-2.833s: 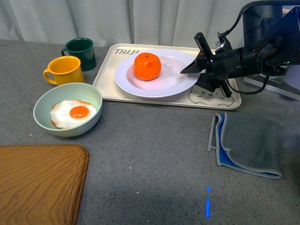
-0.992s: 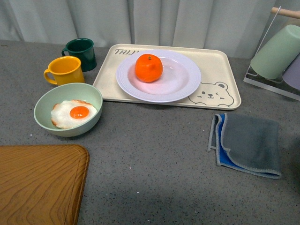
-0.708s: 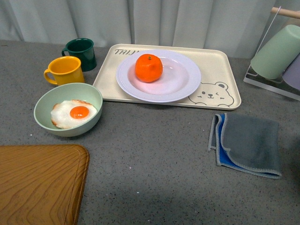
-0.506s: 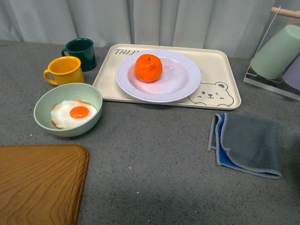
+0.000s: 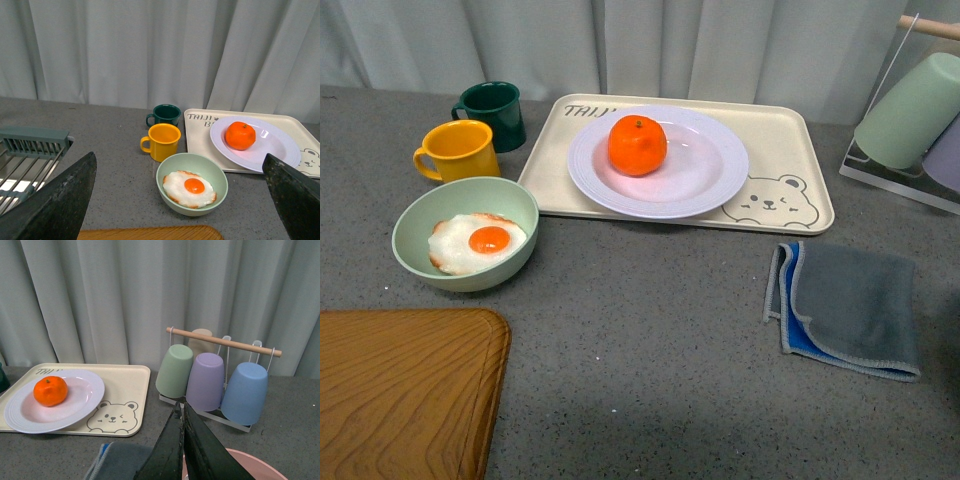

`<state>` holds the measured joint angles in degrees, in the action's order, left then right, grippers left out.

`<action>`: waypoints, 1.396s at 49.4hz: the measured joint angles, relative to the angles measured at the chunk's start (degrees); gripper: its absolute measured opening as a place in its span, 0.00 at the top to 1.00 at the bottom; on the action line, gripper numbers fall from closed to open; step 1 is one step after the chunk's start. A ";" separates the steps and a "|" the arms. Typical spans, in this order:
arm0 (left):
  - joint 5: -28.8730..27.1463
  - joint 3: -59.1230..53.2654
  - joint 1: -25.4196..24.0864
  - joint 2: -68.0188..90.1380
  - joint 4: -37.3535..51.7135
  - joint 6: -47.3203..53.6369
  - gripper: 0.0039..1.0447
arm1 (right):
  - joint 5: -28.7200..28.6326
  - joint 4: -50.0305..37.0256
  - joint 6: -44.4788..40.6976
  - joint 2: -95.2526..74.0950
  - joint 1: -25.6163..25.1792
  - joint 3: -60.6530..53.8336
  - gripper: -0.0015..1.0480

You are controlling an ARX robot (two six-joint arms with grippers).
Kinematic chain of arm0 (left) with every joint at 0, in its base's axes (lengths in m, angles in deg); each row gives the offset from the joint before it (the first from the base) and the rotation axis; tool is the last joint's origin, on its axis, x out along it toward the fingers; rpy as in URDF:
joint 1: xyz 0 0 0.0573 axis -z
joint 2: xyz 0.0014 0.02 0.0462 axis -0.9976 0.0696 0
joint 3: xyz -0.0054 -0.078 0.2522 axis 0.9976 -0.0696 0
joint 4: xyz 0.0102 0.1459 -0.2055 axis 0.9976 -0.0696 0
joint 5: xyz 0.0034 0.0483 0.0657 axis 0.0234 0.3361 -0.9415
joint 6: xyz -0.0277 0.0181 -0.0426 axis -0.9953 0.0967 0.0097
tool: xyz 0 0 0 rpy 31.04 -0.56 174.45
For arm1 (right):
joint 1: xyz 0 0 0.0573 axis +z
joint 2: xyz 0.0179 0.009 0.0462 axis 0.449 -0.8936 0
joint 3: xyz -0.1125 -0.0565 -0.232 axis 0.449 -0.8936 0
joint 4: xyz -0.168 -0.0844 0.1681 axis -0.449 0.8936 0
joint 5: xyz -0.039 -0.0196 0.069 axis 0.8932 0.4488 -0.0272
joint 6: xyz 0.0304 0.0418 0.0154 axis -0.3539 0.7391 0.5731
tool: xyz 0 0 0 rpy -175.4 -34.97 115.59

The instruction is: Place orange and plate with both arms

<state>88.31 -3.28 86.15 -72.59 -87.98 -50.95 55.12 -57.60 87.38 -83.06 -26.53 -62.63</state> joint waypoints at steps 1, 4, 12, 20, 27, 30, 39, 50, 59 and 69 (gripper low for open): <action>0.00 0.00 0.00 0.00 0.00 0.00 0.06 | -0.02 0.37 0.00 0.52 0.00 0.00 0.99; 0.00 0.00 0.00 0.00 0.00 0.00 0.06 | -0.02 2.38 0.02 2.47 0.00 0.00 0.99; 0.00 0.00 0.00 0.00 0.00 0.00 0.06 | -0.04 6.67 0.00 6.82 0.00 0.00 0.99; 0.00 0.00 0.00 0.00 0.00 0.02 0.06 | -0.04 9.31 0.00 9.44 0.00 0.00 0.99; 0.00 0.00 0.00 0.00 0.00 0.00 0.06 | -0.07 11.06 0.00 11.23 0.00 0.00 0.99; 0.00 0.00 0.00 0.00 0.00 0.00 0.06 | -0.09 13.97 0.00 13.73 0.00 0.07 0.99; 0.00 0.00 0.00 0.00 0.00 0.00 0.06 | -0.22 21.27 -0.02 21.22 0.00 0.04 0.99; 0.00 0.00 0.00 0.00 0.00 0.00 0.06 | -0.20 21.51 -0.09 21.24 0.00 0.04 0.88; 0.00 0.00 0.00 0.00 0.00 0.02 0.06 | -0.20 21.51 -0.07 21.29 0.00 0.04 0.59; 0.00 0.00 0.00 0.00 0.00 0.00 0.06 | -0.20 21.51 -0.07 21.29 0.00 0.04 0.20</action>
<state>88.31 -3.28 86.15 -72.59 -87.98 -50.95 54.92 -36.10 87.31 -61.77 -26.53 -62.58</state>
